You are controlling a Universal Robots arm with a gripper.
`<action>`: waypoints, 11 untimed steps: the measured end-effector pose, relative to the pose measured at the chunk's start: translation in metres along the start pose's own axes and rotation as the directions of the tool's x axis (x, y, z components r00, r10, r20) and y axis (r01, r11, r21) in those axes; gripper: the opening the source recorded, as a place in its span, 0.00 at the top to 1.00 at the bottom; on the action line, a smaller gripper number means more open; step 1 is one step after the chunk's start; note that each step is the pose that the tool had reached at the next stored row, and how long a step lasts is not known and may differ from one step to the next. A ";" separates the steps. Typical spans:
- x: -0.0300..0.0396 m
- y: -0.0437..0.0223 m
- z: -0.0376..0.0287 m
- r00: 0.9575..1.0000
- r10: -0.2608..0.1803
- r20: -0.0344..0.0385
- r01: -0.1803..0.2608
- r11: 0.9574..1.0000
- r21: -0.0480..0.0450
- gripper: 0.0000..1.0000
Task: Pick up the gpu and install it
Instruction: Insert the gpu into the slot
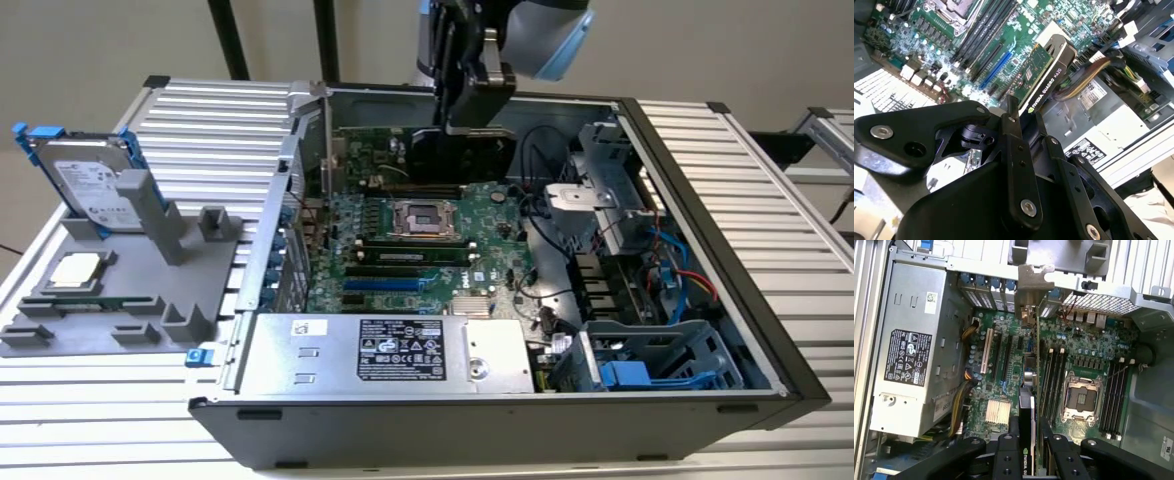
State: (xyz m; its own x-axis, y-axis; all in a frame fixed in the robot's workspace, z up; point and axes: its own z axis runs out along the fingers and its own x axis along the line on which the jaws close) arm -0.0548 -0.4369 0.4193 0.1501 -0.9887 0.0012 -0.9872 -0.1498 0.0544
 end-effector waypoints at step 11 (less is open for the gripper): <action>0.0001 -0.0004 0.0000 0.999 -0.033 -0.002 0.033 0.999 0.000 1.00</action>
State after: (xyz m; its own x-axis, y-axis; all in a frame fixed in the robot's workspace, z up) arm -0.0543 -0.4369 0.4193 0.1824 -0.9832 0.0012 -0.9818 -0.1820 0.0544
